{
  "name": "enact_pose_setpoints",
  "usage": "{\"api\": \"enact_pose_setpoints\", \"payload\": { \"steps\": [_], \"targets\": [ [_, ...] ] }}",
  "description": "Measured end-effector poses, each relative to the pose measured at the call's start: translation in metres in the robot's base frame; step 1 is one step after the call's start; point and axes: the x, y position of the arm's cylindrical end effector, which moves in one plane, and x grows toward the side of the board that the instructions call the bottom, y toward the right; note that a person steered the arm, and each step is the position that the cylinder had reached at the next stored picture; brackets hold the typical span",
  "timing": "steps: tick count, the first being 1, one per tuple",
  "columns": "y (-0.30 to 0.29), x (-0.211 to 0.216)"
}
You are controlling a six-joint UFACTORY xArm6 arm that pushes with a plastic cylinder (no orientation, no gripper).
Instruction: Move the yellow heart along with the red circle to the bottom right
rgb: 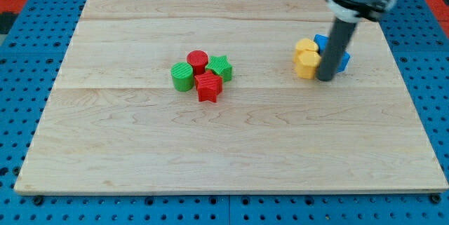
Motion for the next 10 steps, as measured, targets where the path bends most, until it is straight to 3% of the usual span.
{"api": "enact_pose_setpoints", "payload": {
  "steps": [1,4,6,7,9,10],
  "targets": [
    [-0.034,-0.034],
    [-0.057,-0.074],
    [-0.007,-0.053],
    [0.025,-0.086],
    [-0.002,-0.147],
    [0.051,-0.119]
  ]
}}
